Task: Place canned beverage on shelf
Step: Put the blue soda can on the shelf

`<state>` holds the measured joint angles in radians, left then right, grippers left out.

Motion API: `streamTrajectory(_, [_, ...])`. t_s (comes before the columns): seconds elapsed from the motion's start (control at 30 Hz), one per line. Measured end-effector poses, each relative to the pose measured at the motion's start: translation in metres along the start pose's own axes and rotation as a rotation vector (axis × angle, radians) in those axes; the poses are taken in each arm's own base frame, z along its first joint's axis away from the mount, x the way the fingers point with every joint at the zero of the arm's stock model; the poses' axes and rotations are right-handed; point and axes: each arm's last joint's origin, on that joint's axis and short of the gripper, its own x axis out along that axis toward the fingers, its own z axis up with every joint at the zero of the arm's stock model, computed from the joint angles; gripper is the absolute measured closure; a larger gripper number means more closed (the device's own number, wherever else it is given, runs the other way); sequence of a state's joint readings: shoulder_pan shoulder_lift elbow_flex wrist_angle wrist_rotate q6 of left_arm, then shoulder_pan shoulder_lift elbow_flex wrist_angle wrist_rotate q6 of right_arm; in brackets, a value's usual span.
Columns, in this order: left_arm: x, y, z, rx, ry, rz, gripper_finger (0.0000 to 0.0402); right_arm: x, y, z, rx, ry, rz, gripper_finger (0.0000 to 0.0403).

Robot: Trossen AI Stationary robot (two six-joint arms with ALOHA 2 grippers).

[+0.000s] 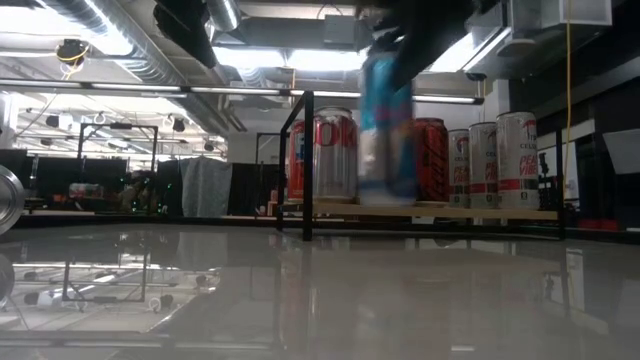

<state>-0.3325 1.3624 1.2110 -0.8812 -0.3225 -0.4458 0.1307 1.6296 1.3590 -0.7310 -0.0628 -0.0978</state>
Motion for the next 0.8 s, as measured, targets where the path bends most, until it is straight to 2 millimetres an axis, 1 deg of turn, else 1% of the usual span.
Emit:
streamTrajectory(0.13, [0.0,0.0,0.001,-0.003,-0.008,-0.003,0.0037,-0.039,0.004,-0.013,0.002,0.034,0.003,0.0178])
streamTrajectory(0.27, [0.0,0.0,0.001,-0.004,-0.011,-0.001,0.0037,-0.068,0.007,-0.029,0.006,0.098,0.002,0.0181])
streamTrajectory(0.4, [0.0,-0.001,0.002,-0.008,-0.024,-0.006,0.0037,-0.097,0.007,-0.043,0.006,0.116,-0.062,0.018])
streamTrajectory(0.5, [0.0,-0.002,0.004,-0.014,-0.041,-0.013,0.0037,-0.115,0.001,-0.053,0.027,0.119,-0.122,0.018])
streamTrajectory(0.63, [0.0,-0.002,0.006,-0.018,-0.057,-0.019,0.0037,-0.137,-0.012,-0.066,0.066,0.1,-0.185,0.018])
streamTrajectory(0.8, [0.0,-0.002,0.006,-0.02,-0.062,-0.022,0.0037,-0.15,-0.035,-0.08,0.112,0.131,-0.232,0.0179])
